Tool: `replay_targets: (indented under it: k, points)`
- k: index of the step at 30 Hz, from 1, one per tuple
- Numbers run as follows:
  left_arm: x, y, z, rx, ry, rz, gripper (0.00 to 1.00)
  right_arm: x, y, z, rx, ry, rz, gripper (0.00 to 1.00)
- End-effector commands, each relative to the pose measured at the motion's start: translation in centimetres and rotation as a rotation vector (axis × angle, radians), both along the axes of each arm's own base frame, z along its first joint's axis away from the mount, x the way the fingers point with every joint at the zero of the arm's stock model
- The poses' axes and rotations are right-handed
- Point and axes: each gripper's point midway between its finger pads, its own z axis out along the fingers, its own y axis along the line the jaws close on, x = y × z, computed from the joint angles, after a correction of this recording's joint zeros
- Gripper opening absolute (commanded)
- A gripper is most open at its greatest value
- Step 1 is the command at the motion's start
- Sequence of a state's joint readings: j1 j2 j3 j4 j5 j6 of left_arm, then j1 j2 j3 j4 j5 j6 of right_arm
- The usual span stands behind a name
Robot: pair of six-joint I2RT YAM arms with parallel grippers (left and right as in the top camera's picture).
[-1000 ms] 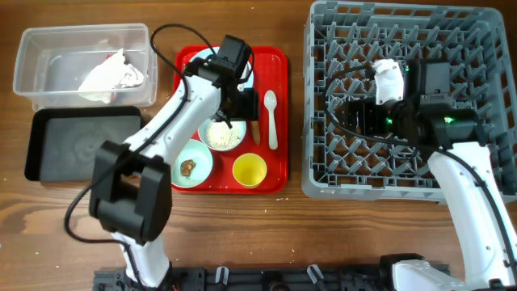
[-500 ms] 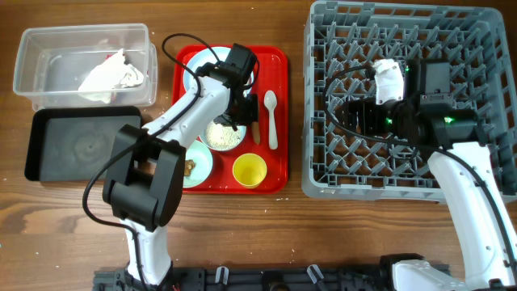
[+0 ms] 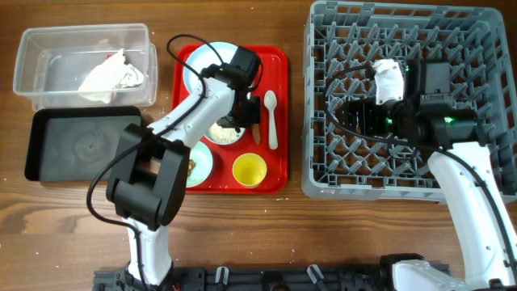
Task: Sort waste into correct bins and load items into the dishwasher rack
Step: 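Grasp the rim of the light-blue rice bowl with the left gripper, then carry the rice bowl left and tip rice onto the black tray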
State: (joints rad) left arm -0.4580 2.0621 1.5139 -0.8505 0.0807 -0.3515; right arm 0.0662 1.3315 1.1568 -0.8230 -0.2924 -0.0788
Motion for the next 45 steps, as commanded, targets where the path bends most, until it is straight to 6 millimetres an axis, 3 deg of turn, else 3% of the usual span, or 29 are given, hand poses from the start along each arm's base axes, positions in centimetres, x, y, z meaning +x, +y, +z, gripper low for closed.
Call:
replay_targets:
  k: [1,4,10,13,17,21,30,37,45]
  points:
    - [-0.9,-0.2,-1.2,0.004,0.042,-0.012,0.04,0.5,0.3,0.6,0.025,-0.009,0.002,1.0]
    - [-1.2,-0.1,-0.5,-0.006,0.057,-0.009,0.04,0.5,0.3,0.6,0.025,-0.01,0.002,1.0]
    - [-1.4,-0.5,6.3,-0.06,0.036,-0.014,0.04,0.6,0.3,0.7,0.025,-0.017,0.002,1.0]
    - [-1.4,0.5,9.5,-0.074,0.006,0.006,0.04,0.6,0.3,0.7,0.025,-0.017,0.002,1.0]
    - [-1.3,3.1,12.3,-0.104,-0.018,0.07,0.04,0.7,0.3,0.8,0.025,-0.018,0.002,1.0]
    - [-1.5,7.9,14.2,-0.142,-0.005,0.135,0.04,0.7,0.3,0.8,0.025,-0.018,0.002,1.0]
    - [-3.1,17.6,13.8,-0.258,0.095,0.231,0.04,0.6,0.3,0.7,0.025,-0.017,0.002,1.0]
    - [-3.1,21.9,14.3,-0.567,0.001,0.274,0.04,0.6,0.3,0.7,0.025,-0.013,0.003,1.0]
    - [-3.5,27.9,13.2,-0.842,-0.157,0.446,0.04,0.6,0.3,0.7,0.025,-0.014,0.002,1.0]
